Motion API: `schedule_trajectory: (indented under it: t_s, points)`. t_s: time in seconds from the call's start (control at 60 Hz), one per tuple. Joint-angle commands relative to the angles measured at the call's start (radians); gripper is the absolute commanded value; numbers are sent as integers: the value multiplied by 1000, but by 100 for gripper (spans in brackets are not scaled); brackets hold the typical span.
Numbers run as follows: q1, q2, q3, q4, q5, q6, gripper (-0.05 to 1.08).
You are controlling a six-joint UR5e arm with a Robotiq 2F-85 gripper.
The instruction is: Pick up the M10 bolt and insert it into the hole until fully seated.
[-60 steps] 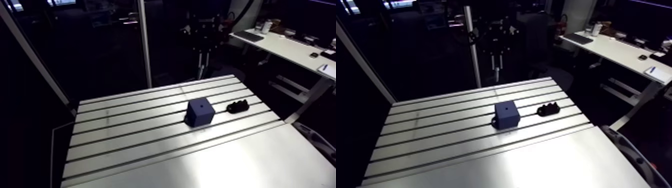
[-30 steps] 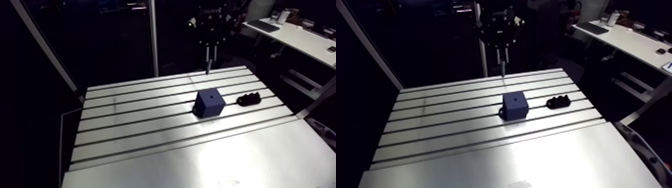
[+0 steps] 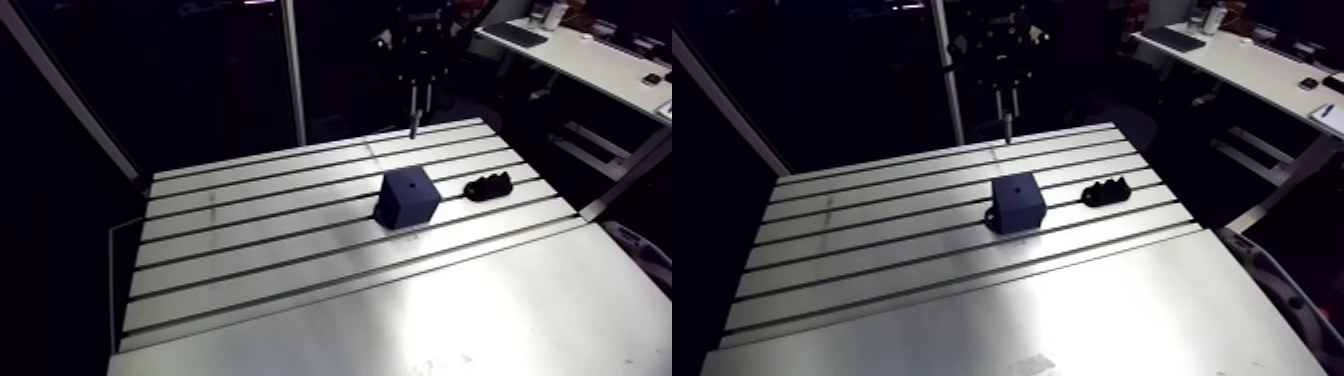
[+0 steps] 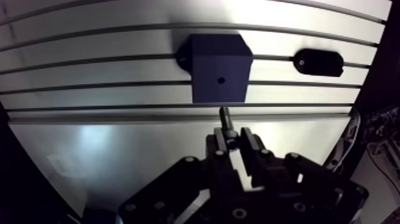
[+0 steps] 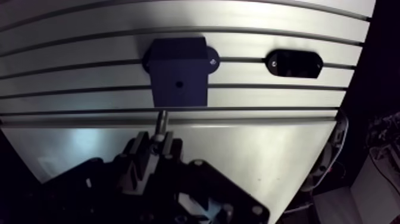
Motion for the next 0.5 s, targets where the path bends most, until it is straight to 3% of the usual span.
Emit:
schedule_trajectory:
  t_s: [0.017,0.183,0.5]
  points:
    - [-16,-3,32,-60,5,-8,108]
    - [-16,-19,84,-94,7,-9,108]
    - [-19,-21,95,-96,2,-8,108]
